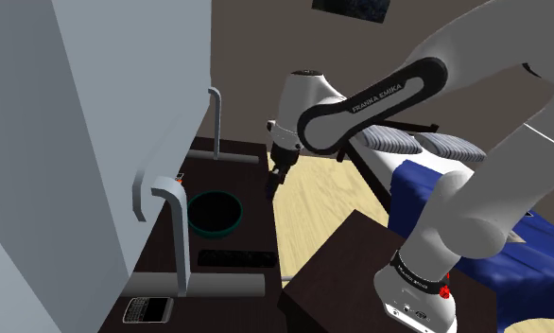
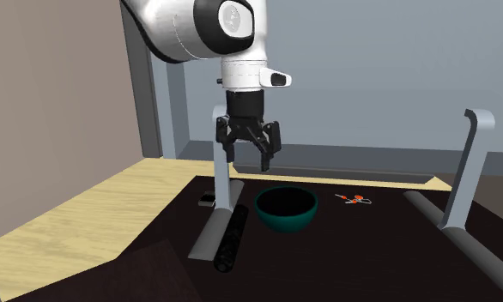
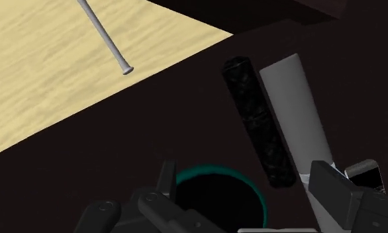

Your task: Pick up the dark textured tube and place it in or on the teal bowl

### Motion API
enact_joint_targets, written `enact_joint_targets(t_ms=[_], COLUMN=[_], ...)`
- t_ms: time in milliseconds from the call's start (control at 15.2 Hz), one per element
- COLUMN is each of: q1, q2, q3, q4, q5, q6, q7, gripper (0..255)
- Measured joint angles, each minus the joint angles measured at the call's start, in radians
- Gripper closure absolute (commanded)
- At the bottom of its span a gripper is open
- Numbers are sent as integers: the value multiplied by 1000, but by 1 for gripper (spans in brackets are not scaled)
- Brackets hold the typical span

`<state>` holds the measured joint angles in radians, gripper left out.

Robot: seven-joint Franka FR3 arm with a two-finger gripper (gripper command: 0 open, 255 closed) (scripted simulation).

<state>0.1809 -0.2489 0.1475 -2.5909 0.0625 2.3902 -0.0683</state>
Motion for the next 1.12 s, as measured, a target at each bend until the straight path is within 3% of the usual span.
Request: enact_joint_targets(t_ms=[330,594,1122], q1=[22,46,149], q2=[191,344,652], q3=[39,60,9], q4=[34,67,208], q5=[-54,-136,-339], q6=[151,264,411], q7=[0,34,110], gripper=[0,0,0])
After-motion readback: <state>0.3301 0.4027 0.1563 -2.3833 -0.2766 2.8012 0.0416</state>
